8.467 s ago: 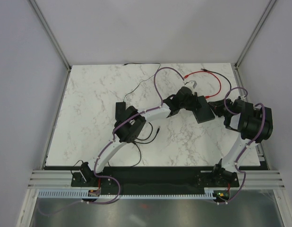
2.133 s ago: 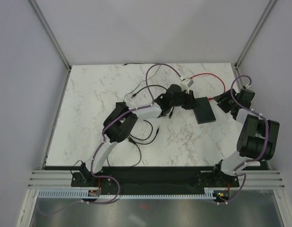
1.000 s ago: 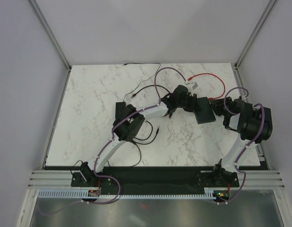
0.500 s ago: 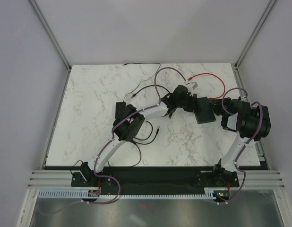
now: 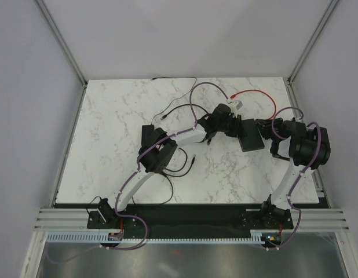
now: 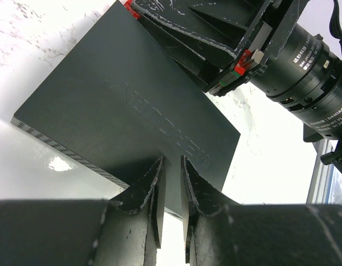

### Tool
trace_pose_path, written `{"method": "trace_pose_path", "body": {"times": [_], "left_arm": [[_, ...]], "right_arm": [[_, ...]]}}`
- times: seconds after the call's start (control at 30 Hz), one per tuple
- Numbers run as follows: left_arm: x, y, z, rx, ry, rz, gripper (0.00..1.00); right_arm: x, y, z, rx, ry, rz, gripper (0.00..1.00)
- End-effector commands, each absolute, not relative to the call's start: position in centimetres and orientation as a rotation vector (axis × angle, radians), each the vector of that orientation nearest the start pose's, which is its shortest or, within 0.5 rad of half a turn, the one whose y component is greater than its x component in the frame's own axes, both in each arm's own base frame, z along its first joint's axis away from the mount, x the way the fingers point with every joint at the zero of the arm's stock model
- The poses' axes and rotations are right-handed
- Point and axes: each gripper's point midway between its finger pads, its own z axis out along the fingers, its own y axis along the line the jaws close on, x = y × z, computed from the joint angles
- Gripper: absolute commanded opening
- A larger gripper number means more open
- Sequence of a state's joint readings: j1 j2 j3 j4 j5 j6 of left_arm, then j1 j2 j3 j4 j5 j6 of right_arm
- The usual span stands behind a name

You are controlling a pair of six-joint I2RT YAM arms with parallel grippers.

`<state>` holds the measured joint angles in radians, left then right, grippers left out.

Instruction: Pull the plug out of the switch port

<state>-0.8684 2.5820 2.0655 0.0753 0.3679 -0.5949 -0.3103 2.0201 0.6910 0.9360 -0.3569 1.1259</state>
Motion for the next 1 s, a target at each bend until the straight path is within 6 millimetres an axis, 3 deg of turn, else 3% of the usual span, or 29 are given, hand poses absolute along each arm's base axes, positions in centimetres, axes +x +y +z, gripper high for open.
{"method": "trace_pose_path", "body": {"times": [0.0, 0.3, 0.5, 0.63, 0.73, 0.87, 0.97], "left_arm": [[37.1, -57.6, 5.9, 0.576, 2.170, -1.230, 0.24], [36.9, -57.5, 5.6, 0.570, 2.184, -1.231, 0.24], [36.9, -57.1, 5.1, 0.511, 2.237, -1.222, 0.21], [36.2, -56.4, 3.2, 0.453, 2.325, -1.208, 0.20], [36.3, -56.3, 2.5, 0.431, 2.351, -1.190, 0.20], [36.6, -56.0, 2.0, 0.407, 2.364, -1.142, 0.19], [36.7, -56.1, 1.9, 0.413, 2.364, -1.140, 0.19]], "right_arm": [[46.3, -4.2, 2.6, 1.106, 1.687, 0.899, 0.37], [46.7, -4.1, 1.4, 1.118, 1.726, 0.870, 0.31], [47.1, -4.1, 0.6, 1.136, 1.738, 0.862, 0.12], [47.3, -4.4, 0.2, 1.142, 1.766, 0.821, 0.00], [47.3, -5.2, 0.3, 1.181, 1.750, 0.776, 0.00], [48.6, -5.7, 2.5, 1.182, 1.658, 0.813, 0.00], [48.2, -6.1, 2.5, 1.196, 1.636, 0.787, 0.00]]}}
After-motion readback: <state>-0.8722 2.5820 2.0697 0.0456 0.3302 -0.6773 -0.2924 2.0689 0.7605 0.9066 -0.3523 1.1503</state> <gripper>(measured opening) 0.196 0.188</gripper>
